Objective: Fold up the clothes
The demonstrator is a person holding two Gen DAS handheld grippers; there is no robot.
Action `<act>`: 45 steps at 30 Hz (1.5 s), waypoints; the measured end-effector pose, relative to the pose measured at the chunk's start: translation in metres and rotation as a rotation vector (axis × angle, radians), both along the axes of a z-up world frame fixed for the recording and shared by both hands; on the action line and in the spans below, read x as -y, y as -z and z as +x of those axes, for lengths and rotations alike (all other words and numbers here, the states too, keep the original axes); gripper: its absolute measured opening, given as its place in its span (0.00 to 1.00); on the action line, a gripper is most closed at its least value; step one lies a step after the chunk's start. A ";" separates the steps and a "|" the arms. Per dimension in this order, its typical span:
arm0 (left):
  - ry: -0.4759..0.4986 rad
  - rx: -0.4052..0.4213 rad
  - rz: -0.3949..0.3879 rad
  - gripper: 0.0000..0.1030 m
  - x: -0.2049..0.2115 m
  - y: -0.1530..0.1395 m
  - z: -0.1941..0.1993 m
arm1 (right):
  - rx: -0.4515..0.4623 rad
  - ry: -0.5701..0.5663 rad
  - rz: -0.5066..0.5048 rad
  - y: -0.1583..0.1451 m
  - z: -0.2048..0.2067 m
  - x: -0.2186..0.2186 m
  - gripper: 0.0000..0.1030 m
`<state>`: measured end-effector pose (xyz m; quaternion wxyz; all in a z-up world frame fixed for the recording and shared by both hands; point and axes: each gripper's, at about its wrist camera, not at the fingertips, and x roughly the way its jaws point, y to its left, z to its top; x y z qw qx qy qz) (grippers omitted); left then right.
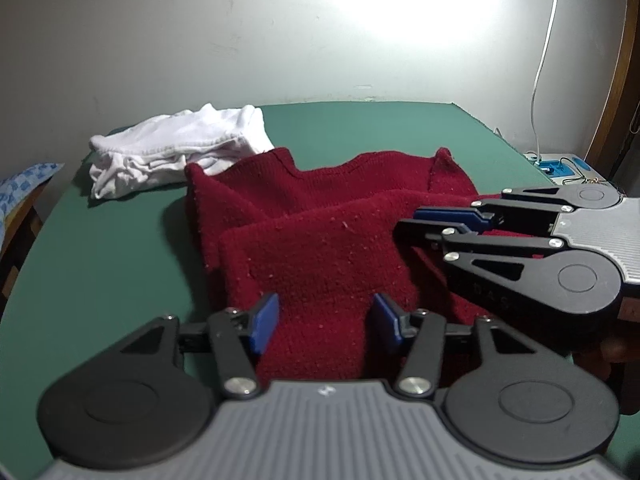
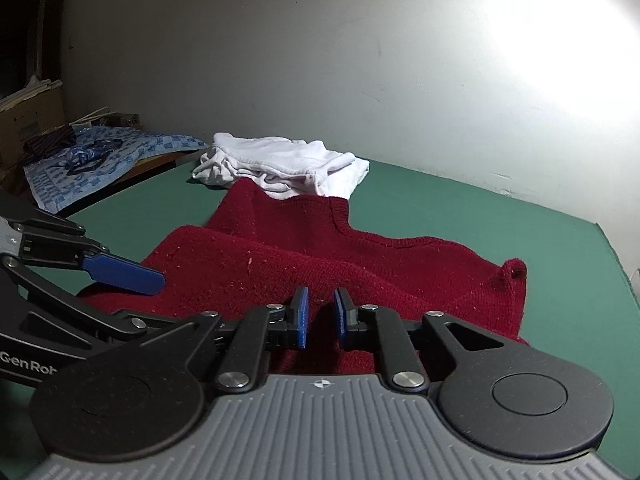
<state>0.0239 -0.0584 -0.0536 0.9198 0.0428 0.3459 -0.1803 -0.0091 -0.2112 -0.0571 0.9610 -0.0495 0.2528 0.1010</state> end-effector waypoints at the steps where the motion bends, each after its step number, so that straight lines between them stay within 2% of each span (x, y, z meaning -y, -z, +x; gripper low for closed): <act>1: 0.002 0.001 0.003 0.54 0.001 0.000 0.001 | -0.002 -0.004 0.008 0.001 0.000 0.001 0.12; 6: 0.019 0.021 0.028 0.52 0.006 -0.003 0.005 | -0.012 -0.022 0.043 0.008 0.002 0.002 0.12; 7: 0.023 0.029 0.031 0.51 0.006 -0.006 0.008 | -0.013 -0.023 0.037 0.008 0.003 0.002 0.03; 8: 0.027 0.036 0.032 0.51 0.006 -0.008 0.011 | -0.011 -0.007 0.036 0.008 0.002 0.004 0.00; 9: 0.032 0.044 0.033 0.45 0.007 -0.011 0.014 | -0.001 0.023 0.036 0.007 0.001 0.008 0.00; 10: 0.040 0.044 0.022 0.32 0.006 -0.014 0.018 | 0.010 0.060 0.049 0.006 -0.001 0.015 0.00; 14: 0.071 0.026 -0.028 0.10 0.011 -0.018 0.035 | 0.012 0.230 0.168 -0.005 -0.017 0.061 0.00; 15: 0.082 0.022 -0.030 0.03 0.015 -0.017 0.038 | 0.010 0.254 0.198 -0.008 -0.022 0.071 0.00; 16: 0.094 0.020 -0.024 0.00 0.020 -0.015 0.041 | 0.012 0.266 0.228 -0.011 -0.028 0.079 0.00; 20: 0.083 0.012 -0.012 0.00 0.028 -0.006 0.048 | 0.023 0.282 0.265 -0.019 -0.041 0.088 0.00; 23: 0.050 0.026 0.005 0.00 0.022 -0.006 0.049 | 0.025 0.249 0.260 -0.019 -0.039 0.081 0.00; 27: -0.033 0.097 0.049 0.00 -0.006 -0.025 0.039 | 0.028 0.204 0.254 -0.020 -0.036 0.072 0.01; 29: -0.089 0.105 0.065 0.00 -0.030 -0.032 0.033 | 0.030 0.182 0.251 -0.021 -0.035 0.067 0.01; 32: -0.118 0.047 0.047 0.00 -0.063 -0.034 0.027 | 0.032 0.149 0.246 -0.021 -0.033 0.061 0.03; 35: -0.099 0.038 0.006 0.00 -0.064 -0.037 0.019 | 0.035 0.102 0.234 -0.022 -0.029 0.051 0.03; 38: -0.057 0.024 -0.022 0.00 -0.043 -0.034 0.019 | 0.047 -0.027 0.157 -0.017 -0.017 0.016 0.03; 40: -0.032 0.000 -0.017 0.07 -0.028 -0.026 0.017 | 0.054 -0.101 0.100 -0.013 -0.009 -0.008 0.03; 45: -0.015 -0.024 0.013 0.04 -0.015 -0.014 0.008 | 0.055 -0.110 -0.035 0.005 0.010 -0.036 0.11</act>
